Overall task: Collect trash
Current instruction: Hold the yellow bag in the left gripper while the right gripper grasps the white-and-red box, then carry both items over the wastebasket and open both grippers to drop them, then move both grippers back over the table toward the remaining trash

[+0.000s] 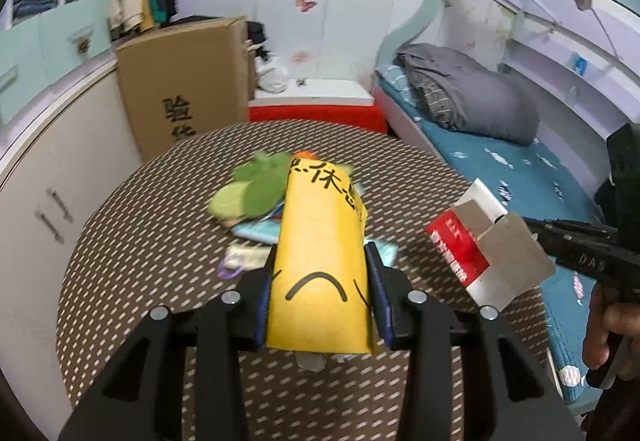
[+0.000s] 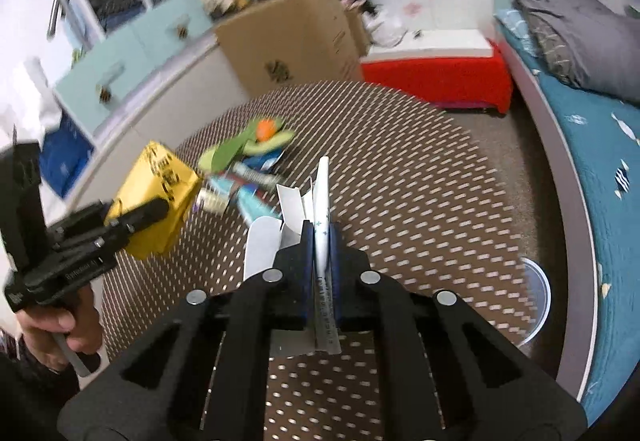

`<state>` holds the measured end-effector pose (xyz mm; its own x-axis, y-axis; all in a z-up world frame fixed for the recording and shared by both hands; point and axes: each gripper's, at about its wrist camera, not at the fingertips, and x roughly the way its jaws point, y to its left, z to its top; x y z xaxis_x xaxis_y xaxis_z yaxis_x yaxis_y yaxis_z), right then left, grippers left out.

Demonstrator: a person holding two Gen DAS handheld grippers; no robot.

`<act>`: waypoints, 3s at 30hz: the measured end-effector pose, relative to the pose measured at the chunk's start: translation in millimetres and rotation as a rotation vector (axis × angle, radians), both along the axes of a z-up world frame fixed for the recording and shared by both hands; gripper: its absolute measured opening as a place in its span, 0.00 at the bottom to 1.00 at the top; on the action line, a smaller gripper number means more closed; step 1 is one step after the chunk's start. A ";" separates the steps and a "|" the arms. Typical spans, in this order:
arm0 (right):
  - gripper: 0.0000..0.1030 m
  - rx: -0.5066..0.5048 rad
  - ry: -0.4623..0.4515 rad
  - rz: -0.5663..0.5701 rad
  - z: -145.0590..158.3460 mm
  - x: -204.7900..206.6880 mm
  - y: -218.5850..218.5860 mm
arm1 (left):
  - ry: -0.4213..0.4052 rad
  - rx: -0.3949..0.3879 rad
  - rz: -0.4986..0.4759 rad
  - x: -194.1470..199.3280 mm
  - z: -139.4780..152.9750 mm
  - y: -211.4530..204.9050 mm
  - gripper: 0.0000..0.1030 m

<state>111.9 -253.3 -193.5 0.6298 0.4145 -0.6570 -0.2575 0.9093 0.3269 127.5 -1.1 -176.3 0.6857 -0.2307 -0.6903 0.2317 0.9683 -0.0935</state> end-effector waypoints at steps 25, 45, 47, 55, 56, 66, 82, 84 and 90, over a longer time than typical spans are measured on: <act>0.08 0.084 0.166 -0.577 -114.6 49.4 -275.7 | 0.091 -0.028 -0.382 96.1 -7.9 -278.2 0.38; 0.93 0.207 0.046 -0.775 -106.2 -1.5 -337.3 | 0.360 0.176 -0.558 140.4 -119.2 -415.5 0.41; 0.94 0.197 0.027 -0.780 -95.7 -6.3 -337.1 | 0.384 0.185 -0.568 144.0 -126.3 -422.6 0.53; 0.94 0.149 -0.014 -0.780 -69.5 -13.9 -315.0 | 0.328 0.183 -0.494 150.8 -110.9 -409.4 0.92; 0.94 0.148 -0.015 -0.778 -68.4 -13.4 -311.4 | 0.316 0.177 -0.491 150.4 -106.1 -405.6 0.92; 0.94 0.116 -0.067 -0.755 -32.1 -20.8 -274.1 | 0.160 0.109 -0.446 121.5 -40.3 -352.7 0.92; 0.94 0.027 -0.167 -0.572 38.7 -24.5 -173.3 | -0.047 0.015 -0.349 59.6 39.5 -246.6 0.92; 0.94 0.015 -0.172 -0.518 44.0 -21.7 -154.6 | -0.060 0.011 -0.329 55.7 42.7 -231.9 0.92; 0.94 -0.018 -0.164 -0.329 47.0 -6.1 -91.5 | -0.087 0.011 -0.254 42.9 42.7 -170.2 0.92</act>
<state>105.8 -344.8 -146.5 0.8249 0.1615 -0.5417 0.0021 0.9574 0.2888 170.4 -171.2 -133.6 0.6637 -0.3959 -0.6346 0.4744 0.8788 -0.0522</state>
